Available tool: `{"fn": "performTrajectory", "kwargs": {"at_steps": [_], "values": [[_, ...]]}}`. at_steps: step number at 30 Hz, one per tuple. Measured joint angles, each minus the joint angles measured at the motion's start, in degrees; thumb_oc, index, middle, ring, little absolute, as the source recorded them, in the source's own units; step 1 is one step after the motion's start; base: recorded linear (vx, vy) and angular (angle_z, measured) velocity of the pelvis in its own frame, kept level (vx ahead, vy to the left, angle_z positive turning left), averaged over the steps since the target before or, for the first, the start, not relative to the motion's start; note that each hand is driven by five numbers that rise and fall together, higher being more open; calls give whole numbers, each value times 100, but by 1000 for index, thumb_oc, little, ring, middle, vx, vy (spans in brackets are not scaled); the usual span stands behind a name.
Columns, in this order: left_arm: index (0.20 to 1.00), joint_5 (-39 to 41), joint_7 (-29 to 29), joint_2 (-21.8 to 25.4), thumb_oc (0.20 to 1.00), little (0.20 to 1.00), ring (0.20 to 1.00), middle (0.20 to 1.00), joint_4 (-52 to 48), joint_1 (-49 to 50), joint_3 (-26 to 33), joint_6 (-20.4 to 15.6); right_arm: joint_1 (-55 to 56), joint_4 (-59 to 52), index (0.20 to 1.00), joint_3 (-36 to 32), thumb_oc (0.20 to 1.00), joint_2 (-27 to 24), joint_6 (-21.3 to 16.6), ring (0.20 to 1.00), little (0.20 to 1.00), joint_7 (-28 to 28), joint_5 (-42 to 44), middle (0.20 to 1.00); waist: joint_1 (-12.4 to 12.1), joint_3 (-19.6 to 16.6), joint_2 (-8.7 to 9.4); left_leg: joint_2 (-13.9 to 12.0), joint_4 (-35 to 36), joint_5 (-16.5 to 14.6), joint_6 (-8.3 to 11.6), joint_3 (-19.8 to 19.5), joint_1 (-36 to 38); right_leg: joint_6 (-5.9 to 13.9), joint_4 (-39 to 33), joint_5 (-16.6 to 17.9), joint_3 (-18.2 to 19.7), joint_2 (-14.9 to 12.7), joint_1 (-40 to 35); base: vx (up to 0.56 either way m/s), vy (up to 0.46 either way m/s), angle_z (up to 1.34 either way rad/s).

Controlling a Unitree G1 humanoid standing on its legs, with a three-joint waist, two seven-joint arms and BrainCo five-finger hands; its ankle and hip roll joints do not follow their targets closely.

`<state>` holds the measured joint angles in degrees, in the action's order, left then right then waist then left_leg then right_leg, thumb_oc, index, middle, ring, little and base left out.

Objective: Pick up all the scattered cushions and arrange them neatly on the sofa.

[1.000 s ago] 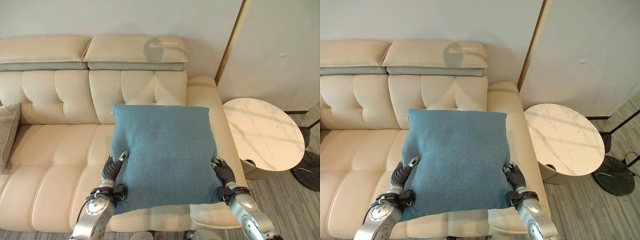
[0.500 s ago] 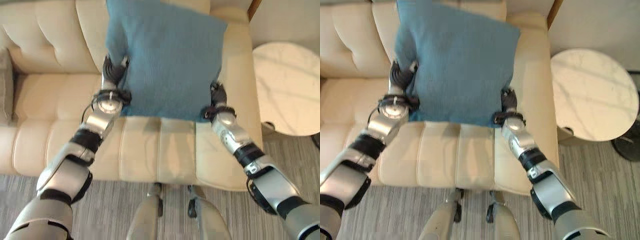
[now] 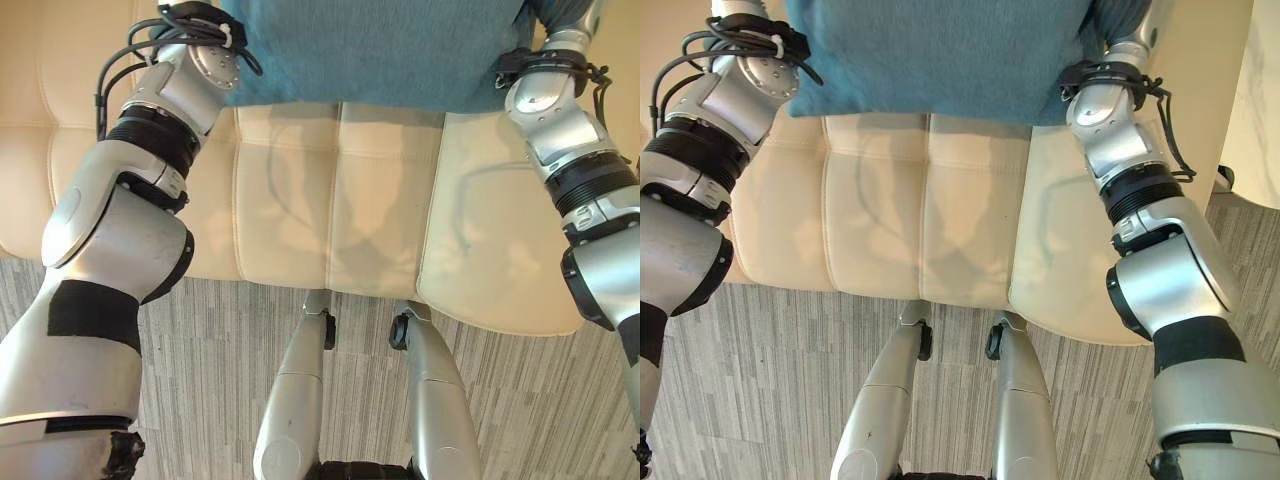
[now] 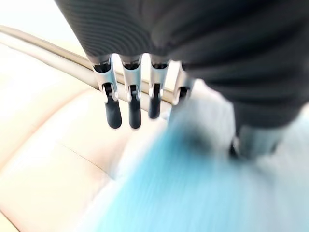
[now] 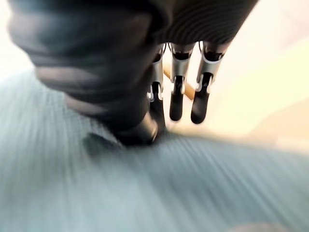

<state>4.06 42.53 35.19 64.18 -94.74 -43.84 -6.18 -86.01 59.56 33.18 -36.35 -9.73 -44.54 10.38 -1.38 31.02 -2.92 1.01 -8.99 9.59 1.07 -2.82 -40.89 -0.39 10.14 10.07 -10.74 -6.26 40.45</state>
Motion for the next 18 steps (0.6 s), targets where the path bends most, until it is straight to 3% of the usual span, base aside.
{"fn": "performTrajectory", "kwargs": {"at_steps": [7, 11, 15, 18], "values": [[1000, 1532, -861, 677, 1000, 1000, 1000, 1000, -523, 689, 929, -330, 88, -176, 1000, -188, 1000, -73, -3, 1000, 1000, 209, 372, 1000, 117, -9, 44, 27, 48, -34, -96, 110, 489, 11, 19, -25, 237, -2, -377, 30, 3, -9], [1000, 1912, -1239, 886, 1000, 1000, 1000, 1000, -1429, 2653, 2003, -638, 1794, -1478, 1000, -716, 1000, 309, -9, 1000, 1000, 648, 416, 1000, 243, -702, 302, -11, 318, -130, -128, 321, 862, 138, -396, -64, 361, 35, -704, 47, -10, -25], [1000, 2279, -1531, 676, 1000, 1000, 1000, 1000, -2017, 4171, 2876, -732, 3080, -2269, 1000, -1250, 1000, 567, 19, 1000, 1000, 987, 405, 1000, 332, -831, 408, -8, 542, -127, -122, 456, 1314, 202, -769, 34, 460, 87, -1180, 60, 2, -16], [1000, 2616, -1761, 286, 1000, 1000, 1000, 1000, -2601, 5911, 3583, -808, 4435, -3049, 1000, -1694, 1000, 937, 23, 1000, 1000, 1404, 407, 1000, 323, -871, 449, 10, 809, -178, -137, 640, 1962, 234, -1139, 145, 593, 91, -1797, 81, 16, -23]]}}
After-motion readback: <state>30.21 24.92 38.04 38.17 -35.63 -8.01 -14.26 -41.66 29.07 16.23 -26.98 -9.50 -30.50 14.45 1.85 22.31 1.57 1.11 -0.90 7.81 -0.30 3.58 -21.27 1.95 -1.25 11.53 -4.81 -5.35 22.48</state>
